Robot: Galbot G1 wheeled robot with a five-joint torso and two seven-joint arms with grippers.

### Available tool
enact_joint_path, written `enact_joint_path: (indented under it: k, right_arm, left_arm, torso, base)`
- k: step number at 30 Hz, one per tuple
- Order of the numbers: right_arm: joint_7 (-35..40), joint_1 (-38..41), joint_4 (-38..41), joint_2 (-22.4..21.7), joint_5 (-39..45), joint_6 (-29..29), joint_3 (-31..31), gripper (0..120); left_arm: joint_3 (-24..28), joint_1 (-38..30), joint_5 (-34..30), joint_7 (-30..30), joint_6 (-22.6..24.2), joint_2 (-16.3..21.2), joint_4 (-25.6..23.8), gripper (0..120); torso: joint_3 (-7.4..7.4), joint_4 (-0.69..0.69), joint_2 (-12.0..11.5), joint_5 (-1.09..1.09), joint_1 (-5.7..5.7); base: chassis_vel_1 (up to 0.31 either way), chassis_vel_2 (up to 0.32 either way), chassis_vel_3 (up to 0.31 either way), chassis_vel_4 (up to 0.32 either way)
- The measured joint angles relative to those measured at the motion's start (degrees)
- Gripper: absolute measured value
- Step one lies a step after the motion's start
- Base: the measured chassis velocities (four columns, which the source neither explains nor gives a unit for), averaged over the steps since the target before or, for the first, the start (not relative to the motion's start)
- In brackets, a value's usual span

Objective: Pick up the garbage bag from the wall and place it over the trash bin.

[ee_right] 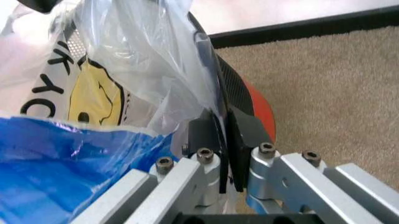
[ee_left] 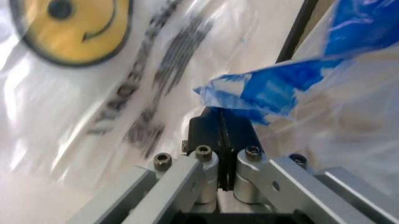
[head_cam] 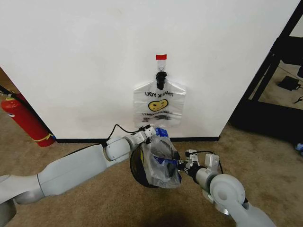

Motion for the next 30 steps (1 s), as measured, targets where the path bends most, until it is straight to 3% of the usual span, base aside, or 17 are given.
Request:
enact_joint_path:
  k: [11,20,30]
  right_arm:
    - [-3.3,-0.4,-0.1,-0.3,-0.8,1.5,0.1,1]
    - [-3.9,-0.4,-0.3,0.1,-0.3,2.3,0.3,1]
    - [-3.4,-0.1,-1.1,1.1,-0.4,2.5,0.2,1]
  left_arm:
    - [-2.6,3.3,1.6,2.0,-0.8,4.0,-0.4,0]
    - [-4.0,5.3,0.2,4.0,-1.0,7.8,-3.6,0]
    - [-13.1,11.7,-3.0,3.3,2.6,12.4,-10.2,36]
  torso:
    - [0.00,0.02,0.0,-0.02,-0.01]
    - [0.00,0.01,0.0,-0.01,-0.01]
    - [0.00,0.02,0.0,-0.01,0.00]
  base:
    - [0.000,0.000,0.000,0.000]
    - [0.000,0.000,0.000,0.000]
    - [0.000,0.000,0.000,0.000]
